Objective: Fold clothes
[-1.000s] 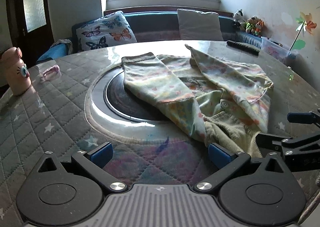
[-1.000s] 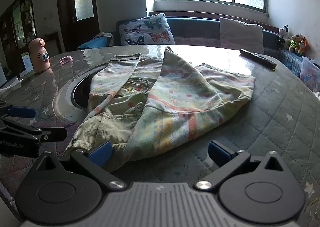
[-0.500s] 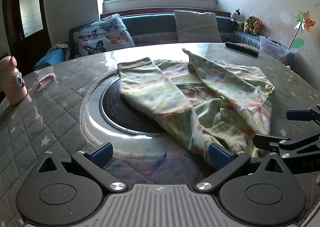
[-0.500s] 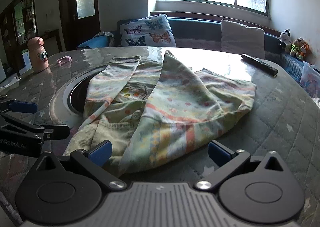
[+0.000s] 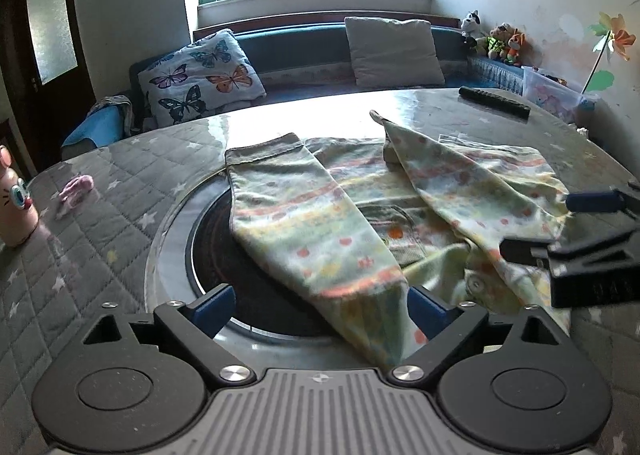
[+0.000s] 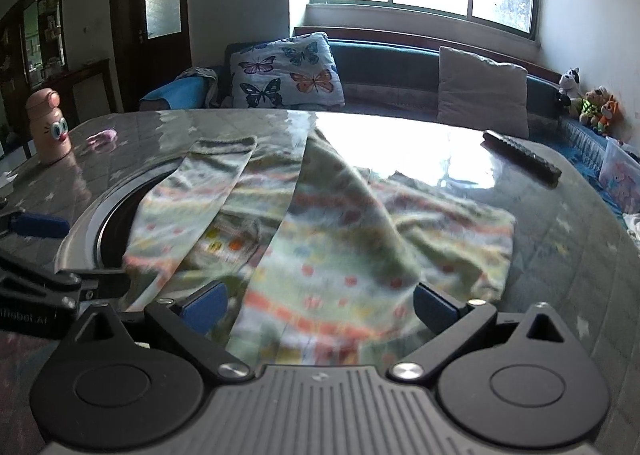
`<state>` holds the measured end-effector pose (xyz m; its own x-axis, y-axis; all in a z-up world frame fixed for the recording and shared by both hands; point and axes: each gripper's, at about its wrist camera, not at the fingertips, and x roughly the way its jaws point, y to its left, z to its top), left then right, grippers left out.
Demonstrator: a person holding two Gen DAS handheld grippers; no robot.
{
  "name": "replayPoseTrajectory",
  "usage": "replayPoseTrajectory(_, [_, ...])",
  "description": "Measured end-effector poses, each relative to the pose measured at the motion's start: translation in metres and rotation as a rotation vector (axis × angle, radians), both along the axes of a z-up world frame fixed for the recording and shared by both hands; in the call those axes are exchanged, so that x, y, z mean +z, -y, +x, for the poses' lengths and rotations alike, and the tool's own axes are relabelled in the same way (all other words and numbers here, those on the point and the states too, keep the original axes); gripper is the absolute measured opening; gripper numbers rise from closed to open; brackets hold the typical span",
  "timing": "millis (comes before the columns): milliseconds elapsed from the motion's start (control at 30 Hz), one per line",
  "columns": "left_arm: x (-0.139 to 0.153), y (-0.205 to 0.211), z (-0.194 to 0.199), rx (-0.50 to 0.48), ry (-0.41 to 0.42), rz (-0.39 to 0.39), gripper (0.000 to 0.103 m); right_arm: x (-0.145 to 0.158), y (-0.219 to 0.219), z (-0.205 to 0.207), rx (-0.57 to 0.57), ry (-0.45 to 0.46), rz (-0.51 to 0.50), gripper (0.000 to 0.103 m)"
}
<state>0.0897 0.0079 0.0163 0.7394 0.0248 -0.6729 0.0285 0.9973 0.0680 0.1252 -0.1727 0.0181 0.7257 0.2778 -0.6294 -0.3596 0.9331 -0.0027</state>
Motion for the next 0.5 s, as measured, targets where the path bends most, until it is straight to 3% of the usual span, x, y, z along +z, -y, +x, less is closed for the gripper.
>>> replayPoseTrajectory(400, [-0.002, -0.006, 0.069, 0.000, -0.031, -0.029, 0.076, -0.004, -0.016, 0.093, -0.006, -0.023, 0.019, 0.088])
replayPoseTrajectory(500, [-0.005, -0.011, 0.088, 0.005, -0.040, -0.039, 0.076, -0.007, -0.021, 0.115, 0.002, -0.031, 0.034, 0.086])
